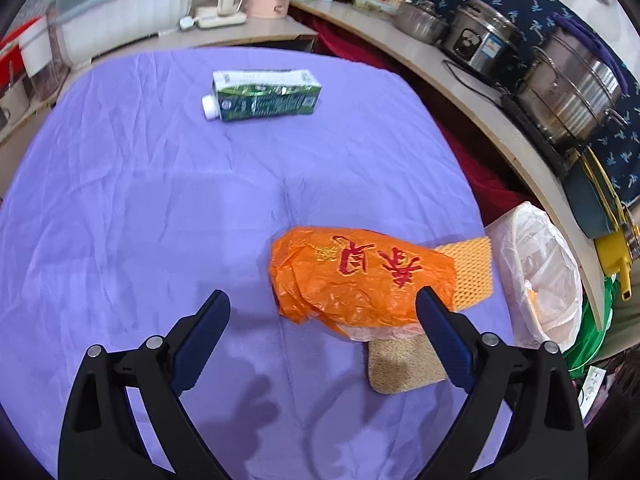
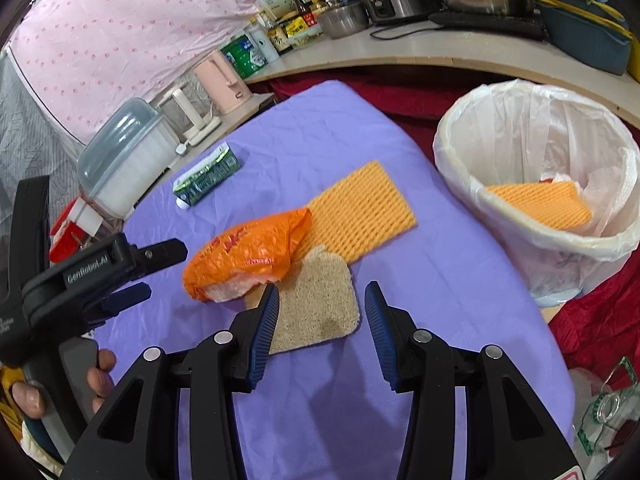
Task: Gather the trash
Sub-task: 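Move both tools back over the remaining trash on the table, then grasp the orange printed bag with the left tool while the right tool grasps the beige loofah pad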
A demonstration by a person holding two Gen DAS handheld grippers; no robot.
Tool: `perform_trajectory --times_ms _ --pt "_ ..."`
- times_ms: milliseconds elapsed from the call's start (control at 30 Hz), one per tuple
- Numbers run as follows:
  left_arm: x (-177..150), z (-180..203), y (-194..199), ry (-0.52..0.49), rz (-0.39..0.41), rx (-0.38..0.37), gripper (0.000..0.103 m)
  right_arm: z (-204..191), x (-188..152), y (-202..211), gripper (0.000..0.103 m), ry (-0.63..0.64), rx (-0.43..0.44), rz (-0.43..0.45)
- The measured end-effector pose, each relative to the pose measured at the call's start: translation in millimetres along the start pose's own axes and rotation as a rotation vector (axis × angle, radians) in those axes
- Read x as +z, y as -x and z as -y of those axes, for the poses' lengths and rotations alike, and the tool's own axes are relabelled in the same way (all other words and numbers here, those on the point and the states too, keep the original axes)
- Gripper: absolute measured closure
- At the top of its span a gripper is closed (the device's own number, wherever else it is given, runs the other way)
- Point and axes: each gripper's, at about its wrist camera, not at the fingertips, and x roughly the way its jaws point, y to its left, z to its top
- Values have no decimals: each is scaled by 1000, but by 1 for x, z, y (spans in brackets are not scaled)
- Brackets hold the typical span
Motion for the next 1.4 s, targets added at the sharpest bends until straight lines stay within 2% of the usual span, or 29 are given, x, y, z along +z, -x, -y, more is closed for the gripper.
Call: perform_trajectory --times_ms 400,467,500,567,600,700,733,1100,1300,1367,1400 --pt "3 7 -50 22 -106 -6 15 3 0 -42 58 -5 -9 -56" --pt "4 7 -52 19 -113 -22 28 3 0 -47 58 -3 -6 -66" --pt "4 7 -52 16 -115 -20 31 3 -1 -49 58 -2 -6 -71" --pt "5 7 -50 10 -106 -18 46 3 -2 -52 58 -1 -4 -81" --pt "5 6 -49 4 -105 -25 49 2 -4 -54 58 -1 -4 -86" --pt "8 5 -41 -14 -86 -19 74 1 -6 -55 56 -1 -4 -83" --pt "9 5 -39 -23 -81 -8 91 1 -6 -55 56 -2 -3 -83" --pt "18 -18 0 -12 25 64 94 -3 -7 -56 58 7 0 -96" --pt "9 -20 9 -31 7 53 94 -7 -12 -50 63 -1 6 -87" --pt "0 -17 11 -49 -3 46 94 -6 -13 -46 70 -9 16 -85" --pt "-4 -16 12 -56 -8 41 94 -6 -14 -44 70 -15 33 -92"
